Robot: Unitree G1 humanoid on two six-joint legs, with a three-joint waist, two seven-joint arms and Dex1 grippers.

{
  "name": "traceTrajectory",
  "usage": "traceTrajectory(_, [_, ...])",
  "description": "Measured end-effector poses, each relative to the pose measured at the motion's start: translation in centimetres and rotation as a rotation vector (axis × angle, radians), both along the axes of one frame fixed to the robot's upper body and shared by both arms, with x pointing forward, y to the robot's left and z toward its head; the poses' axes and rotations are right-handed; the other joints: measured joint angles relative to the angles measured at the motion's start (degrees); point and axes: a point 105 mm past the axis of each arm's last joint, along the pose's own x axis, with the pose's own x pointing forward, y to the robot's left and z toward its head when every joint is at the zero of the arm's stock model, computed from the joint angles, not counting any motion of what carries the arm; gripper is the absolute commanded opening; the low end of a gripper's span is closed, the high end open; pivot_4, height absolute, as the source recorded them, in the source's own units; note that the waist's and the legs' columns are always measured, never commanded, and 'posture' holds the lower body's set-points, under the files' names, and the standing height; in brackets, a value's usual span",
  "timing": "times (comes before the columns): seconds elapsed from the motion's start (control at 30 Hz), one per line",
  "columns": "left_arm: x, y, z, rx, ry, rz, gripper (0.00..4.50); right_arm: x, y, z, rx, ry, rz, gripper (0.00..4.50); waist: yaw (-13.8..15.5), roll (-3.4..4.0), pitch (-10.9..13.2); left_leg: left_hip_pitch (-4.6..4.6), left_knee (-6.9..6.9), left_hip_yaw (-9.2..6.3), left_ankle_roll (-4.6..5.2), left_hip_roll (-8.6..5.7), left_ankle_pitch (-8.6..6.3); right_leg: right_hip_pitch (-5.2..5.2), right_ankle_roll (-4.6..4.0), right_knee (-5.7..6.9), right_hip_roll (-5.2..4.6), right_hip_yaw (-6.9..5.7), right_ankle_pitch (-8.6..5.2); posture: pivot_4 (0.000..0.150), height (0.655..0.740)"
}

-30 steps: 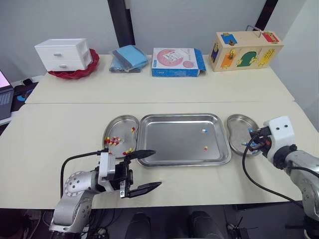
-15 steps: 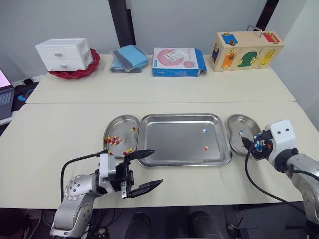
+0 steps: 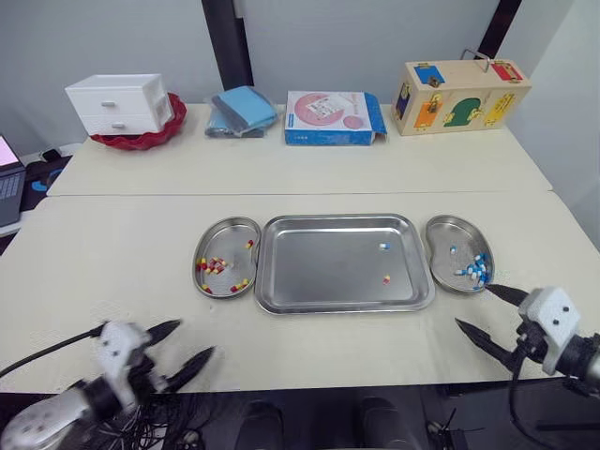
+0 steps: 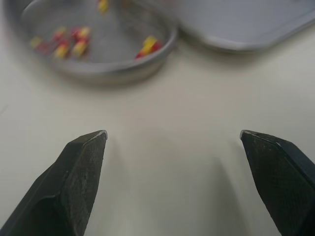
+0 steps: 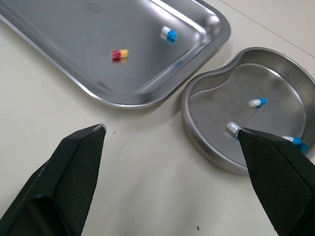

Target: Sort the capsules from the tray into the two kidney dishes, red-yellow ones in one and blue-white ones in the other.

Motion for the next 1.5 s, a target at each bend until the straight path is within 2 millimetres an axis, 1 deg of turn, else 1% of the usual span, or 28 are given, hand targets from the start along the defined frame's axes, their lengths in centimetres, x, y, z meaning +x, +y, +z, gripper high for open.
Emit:
traceTrajectory(0.03, [-0.2,0.7,0.0,0.010,0.004,0.025,4.50,-0.2,-0.1,-0.1,-0.005,0.003,0.013,4.49,0.03,-0.04,0.02,-0.01,0.00,0.01,0.00,-0.01,0.00,0.02,-0.15,0.00,0.00,0.01,-0.10,0.150,0.7078])
traceTrajectory(0.1, [-0.9,2.2,-0.3,0.034,0.020,0.080,4.50,-0.8,-0.2,-0.5,-0.005,0.016,0.056,4.49,0.25,-0.19,0.03,-0.02,0.00,0.01,-0.01,-0.01,0.00,0.04,-0.17,-0.01,0.00,0.01,-0.10,0.150,0.7078])
traceTrajectory(0.13, [-1.3,2.7,-0.5,0.039,0.031,0.095,4.50,-1.0,-0.2,-0.6,-0.004,0.021,0.069,4.49,0.27,-0.21,0.03,-0.02,0.00,0.01,-0.01,-0.01,0.00,0.06,-0.17,-0.01,0.00,0.01,-0.10,0.150,0.7078])
traceTrajectory(0.2, [-1.8,3.2,-0.6,0.047,0.034,0.102,4.50,-1.3,-0.5,-1.0,-0.008,0.033,0.086,4.49,0.27,-0.25,0.03,-0.01,0.00,0.01,-0.02,-0.01,0.00,0.07,-0.17,-0.01,0.00,0.01,-0.09,0.150,0.7078])
traceTrajectory(0.3, [-2.1,3.5,-0.6,0.033,0.030,0.124,4.50,-1.8,-0.8,-1.6,0.008,0.062,0.087,4.49,0.20,-0.25,0.04,0.00,-0.01,0.01,-0.01,0.00,0.00,0.09,-0.17,-0.01,0.00,0.01,-0.09,0.150,0.7078])
traceTrajectory(0.37, [-2.3,3.4,-0.7,0.021,0.028,0.129,4.50,-2.0,-0.9,-1.8,0.026,0.086,0.086,4.49,0.18,-0.25,0.04,0.00,-0.01,0.01,-0.02,0.00,-0.01,0.09,-0.17,-0.01,0.00,0.02,-0.09,0.150,0.7078])
traceTrajectory(0.47, [-2.4,3.1,-0.6,0.015,0.032,0.130,4.50,-2.0,-0.9,-1.7,0.024,0.095,0.102,4.49,0.16,-0.25,0.03,0.00,-0.01,0.01,-0.02,0.00,-0.01,0.09,-0.17,-0.01,0.00,0.02,-0.09,0.150,0.7078])
traceTrajectory(0.63, [-2.4,2.4,-0.3,0.009,0.034,0.130,4.50,-1.0,-0.3,-0.5,0.042,0.059,0.136,4.49,0.14,-0.27,0.04,0.00,0.00,0.01,-0.02,0.00,-0.01,0.10,-0.15,-0.01,0.00,0.03,-0.08,0.150,0.7078])
traceTrajectory(0.67, [-2.4,2.3,-0.3,0.009,0.035,0.130,4.50,-0.8,-0.1,-0.3,0.045,0.054,0.146,4.49,0.14,-0.28,0.04,0.01,0.00,0.01,-0.02,0.00,-0.01,0.10,-0.14,-0.01,0.00,0.03,-0.08,0.150,0.7078])
traceTrajectory(0.73, [-2.4,2.0,-0.1,0.010,0.040,0.132,4.50,-0.2,1.1,0.4,0.053,0.035,0.199,4.49,0.14,-0.29,0.05,0.00,0.00,0.01,-0.02,0.00,0.00,0.10,-0.10,-0.01,0.00,0.03,-0.05,0.150,0.7078])
traceTrajectory(0.83, [-2.0,1.0,0.8,0.004,0.026,0.110,4.50,0.5,2.6,1.7,0.073,0.000,0.260,4.49,0.18,-0.31,0.05,0.00,0.00,0.01,-0.02,-0.01,0.00,0.11,0.17,-0.01,0.00,0.03,0.10,0.150,0.7078])
traceTrajectory(0.9, [-1.8,0.2,1.4,-0.007,0.022,0.089,4.50,0.6,3.1,1.9,0.078,0.003,0.283,4.49,0.38,-0.34,0.07,-0.02,0.00,0.00,-0.02,-0.01,0.00,0.10,0.18,-0.01,0.00,0.01,0.10,0.150,0.7078])
traceTrajectory(0.93, [-1.7,-0.2,1.7,-0.007,0.021,0.074,4.50,0.6,3.3,1.9,0.080,0.008,0.288,4.49,0.45,-0.35,0.07,-0.02,0.00,0.00,-0.02,-0.01,0.00,0.10,0.18,-0.01,0.00,0.01,0.10,0.150,0.7078])
traceTrajectory(1.0, [-0.8,-1.9,3.0,-0.013,0.006,0.004,4.50,0.5,3.8,1.8,0.084,0.020,0.299,4.49,0.58,-0.38,0.08,-0.03,0.01,-0.03,-0.03,-0.01,0.00,0.11,0.19,-0.01,0.00,-0.01,0.12,0.150,0.7078])
traceTrajectory(1.1, [1.6,-6.4,6.1,-0.022,-0.073,-0.177,4.50,0.5,4.5,1.9,0.088,0.018,0.307,4.49,1.13,-0.23,0.11,0.00,0.06,-0.04,-0.04,-0.04,0.01,0.18,0.26,0.01,0.00,0.06,0.17,0.150,0.7078])
traceTrajectory(1.17, [2.8,-9.1,7.3,-0.028,-0.093,-0.274,4.50,0.4,4.7,2.0,0.084,0.012,0.307,4.49,1.23,-0.20,0.09,0.02,0.07,-0.03,-0.04,-0.05,0.01,0.21,0.28,0.01,0.01,0.07,0.18,0.150,0.7078])
traceTrajectory(1.27, [4.3,-12.1,7.4,-0.034,-0.065,-0.364,4.50,0.3,4.5,1.6,0.076,0.024,0.299,4.49,1.28,-0.16,0.09,-0.01,0.06,-0.03,-0.04,-0.06,0.01,0.18,0.28,-0.01,0.03,0.09,0.19,0.150,0.7078])
traceTrajectory(1.37, [6.9,-14.9,7.5,-0.030,-0.072,-0.433,4.50,0.2,4.0,1.2,0.068,0.033,0.280,4.49,1.40,-0.14,0.08,0.03,0.09,-0.06,-0.03,-0.06,0.02,0.22,0.30,0.03,0.07,0.09,0.21,0.150,0.7078])
traceTrajectory(1.4, [7.5,-15.7,7.6,-0.033,-0.075,-0.446,4.50,0.2,4.0,1.2,0.068,0.027,0.282,4.49,1.44,-0.15,0.08,0.02,0.10,-0.06,-0.03,-0.06,0.02,0.22,0.30,0.03,0.07,0.09,0.22,0.150,0.7078])
traceTrajectory(1.5, [9.0,-18.2,6.9,-0.041,-0.058,-0.487,4.50,-0.1,3.6,0.7,0.066,0.033,0.273,4.49,1.33,-0.15,0.08,0.01,0.10,-0.05,-0.03,-0.07,0.02,0.22,0.30,0.00,0.08,0.14,0.21,0.150,0.7078])
